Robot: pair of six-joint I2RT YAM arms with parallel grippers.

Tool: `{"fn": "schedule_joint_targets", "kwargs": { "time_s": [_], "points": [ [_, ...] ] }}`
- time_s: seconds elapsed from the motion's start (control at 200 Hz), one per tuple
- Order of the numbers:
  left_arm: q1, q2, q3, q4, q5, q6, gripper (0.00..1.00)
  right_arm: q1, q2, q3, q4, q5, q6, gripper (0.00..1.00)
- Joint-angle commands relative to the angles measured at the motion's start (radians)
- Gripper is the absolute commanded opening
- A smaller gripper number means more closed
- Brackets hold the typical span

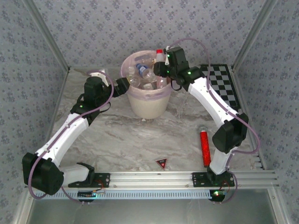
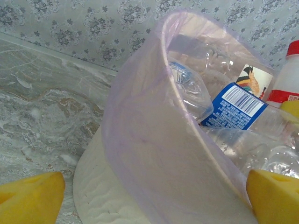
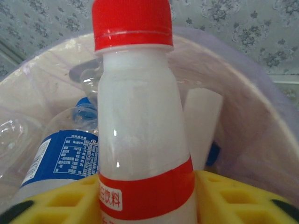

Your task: Put the plastic bottles in the bin

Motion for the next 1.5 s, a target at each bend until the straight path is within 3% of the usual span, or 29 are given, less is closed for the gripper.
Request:
{"fn": "schedule_joint_targets", "kwargs": {
  "time_s": [0.0, 0.06, 0.13, 0.325, 0.47, 0.695, 0.835, 0.945, 1.159, 1.334, 1.494],
  "points": [
    [0.004, 0.001, -0.009, -0.005, 0.015, 0.013, 0.99, 0.012, -0.043, -0.004, -0.161, -0.032, 0.035, 0.66],
    [0.004, 0.003, -0.004, -0.012, 0.015, 0.019, 0.99, 0.013, -0.075, 0.022, -0.177, -0.014, 0.016, 0.79],
    [0.005, 0.006, -0.002, -0.011, 0.014, 0.021, 0.99, 0.009, -0.1, 0.071, -0.202, -0.005, -0.012, 0.86],
    [0.006, 0.013, -0.004, 0.0, 0.015, 0.017, 0.99, -0.017, -0.065, 0.248, -0.274, 0.066, -0.079, 0.89],
    [0.004, 0.011, -0.004, -0.006, 0.015, 0.016, 0.99, -0.042, 0.023, 0.368, -0.32, 0.112, -0.104, 0.8],
    [0.005, -0.002, -0.006, -0.017, 0.007, 0.021, 0.99, -0.05, 0.137, 0.424, -0.37, 0.145, -0.117, 0.48],
    [0.004, 0.006, -0.007, -0.016, 0.011, 0.018, 0.99, -0.051, 0.152, 0.36, -0.365, 0.115, -0.089, 0.44],
    [0.005, 0.015, -0.005, -0.011, 0.016, 0.016, 0.99, -0.059, 0.139, 0.312, -0.334, -0.002, -0.054, 0.43],
    [0.004, 0.016, 0.016, -0.017, 0.026, 0.023, 0.99, -0.082, 0.097, 0.371, -0.335, -0.022, -0.058, 0.45],
    [0.005, 0.011, 0.06, -0.051, 0.013, 0.069, 0.99, -0.124, 0.024, 0.359, -0.333, -0.031, -0.067, 0.62],
    [0.007, -0.025, 0.121, -0.136, -0.039, 0.156, 0.99, -0.189, -0.103, 0.208, -0.245, -0.02, -0.091, 0.68]
  ]
}}
